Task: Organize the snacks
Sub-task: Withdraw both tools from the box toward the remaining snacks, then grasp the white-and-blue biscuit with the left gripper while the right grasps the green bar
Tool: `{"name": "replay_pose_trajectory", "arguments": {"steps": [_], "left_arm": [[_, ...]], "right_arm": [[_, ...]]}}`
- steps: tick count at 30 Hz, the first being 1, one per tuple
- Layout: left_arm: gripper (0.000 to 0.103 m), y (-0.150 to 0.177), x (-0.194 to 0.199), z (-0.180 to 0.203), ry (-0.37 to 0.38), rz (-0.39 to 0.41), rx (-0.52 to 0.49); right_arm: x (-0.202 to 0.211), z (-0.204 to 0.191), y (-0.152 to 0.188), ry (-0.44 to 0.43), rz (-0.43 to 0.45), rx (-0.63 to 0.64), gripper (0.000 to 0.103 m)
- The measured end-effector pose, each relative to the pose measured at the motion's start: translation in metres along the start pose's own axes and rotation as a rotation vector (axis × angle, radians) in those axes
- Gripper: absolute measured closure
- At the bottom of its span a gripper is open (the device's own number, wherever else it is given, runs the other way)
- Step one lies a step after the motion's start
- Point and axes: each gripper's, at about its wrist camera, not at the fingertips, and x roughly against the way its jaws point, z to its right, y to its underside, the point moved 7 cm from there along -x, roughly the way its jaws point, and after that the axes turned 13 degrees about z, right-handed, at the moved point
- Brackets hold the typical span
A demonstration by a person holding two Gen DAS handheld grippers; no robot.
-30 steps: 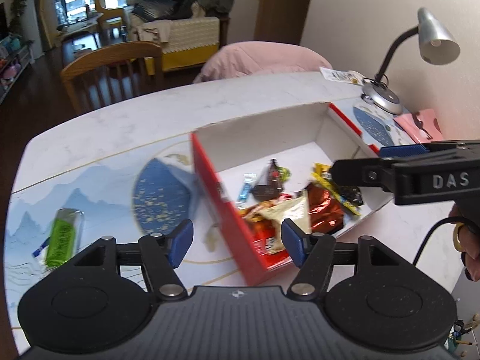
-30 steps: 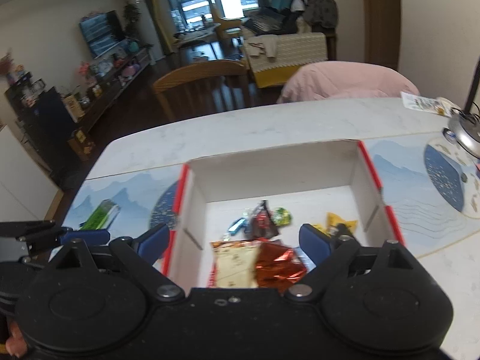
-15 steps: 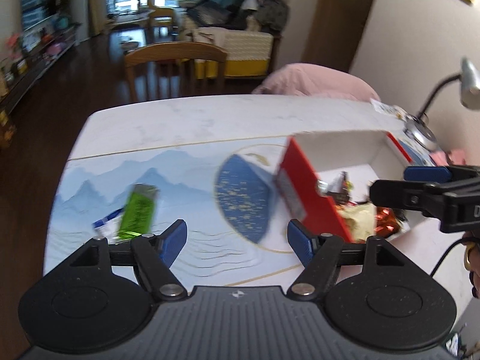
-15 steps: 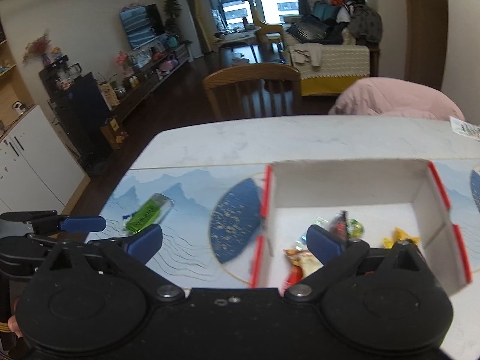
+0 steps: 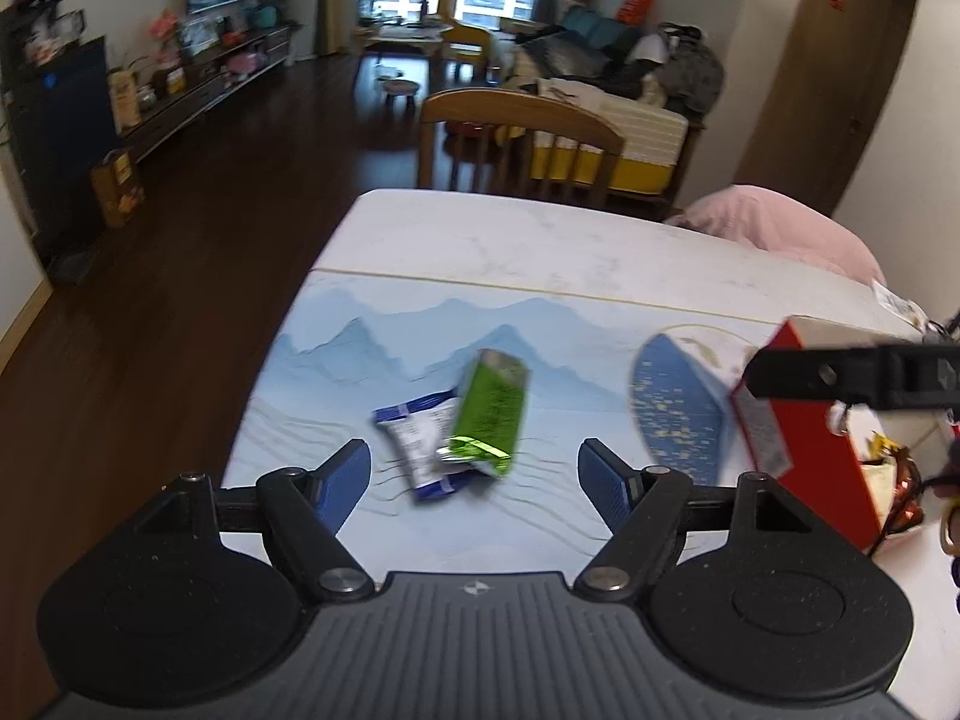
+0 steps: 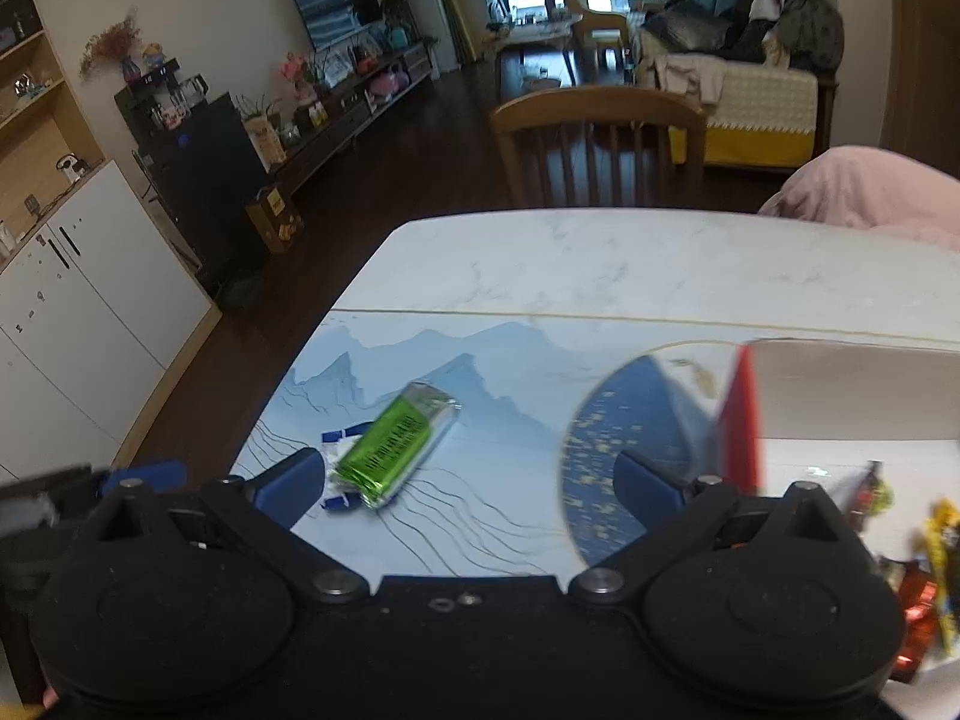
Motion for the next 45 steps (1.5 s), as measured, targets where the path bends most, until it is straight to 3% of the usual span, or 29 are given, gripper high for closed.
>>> {"name": "replay_pose_trajectory", "arguments": {"steps": [7, 19, 23, 31, 38, 45], "left_arm": [[0.027, 0.013, -0.008, -0.034, -0.037, -0.023, 0.058], [0.027, 0.027, -0.021, -0.069, -0.088, -0.047, 0.102], [0.027, 0.032, -0.026, -0.075, -0.097, -0.064, 0.102], [0.027, 0.038, -0.031, -0.079, -0.108, -0.085, 0.106], [0.027, 0.041, -0.037, -0.079, -0.108, -0.099, 0.093], [0.027, 0.037, -0.054, -0.069, -0.086, -0.127, 0.086]], "right_arm": [[-0.05, -0.023, 0.002, 0.008, -0.078, 0.016, 0.0], [-0.133, -0.028, 0.019, 0.049, -0.198, -0.151, 0.007], [-0.151, -0.022, 0.026, 0.06, -0.237, -0.276, 0.012], [-0.167, -0.03, 0.04, 0.063, -0.291, -0.236, 0.028], [-0.171, -0.033, 0.044, 0.054, -0.308, -0.199, 0.057], [-0.162, -0.024, 0.041, 0.045, -0.287, -0.157, 0.06]]}}
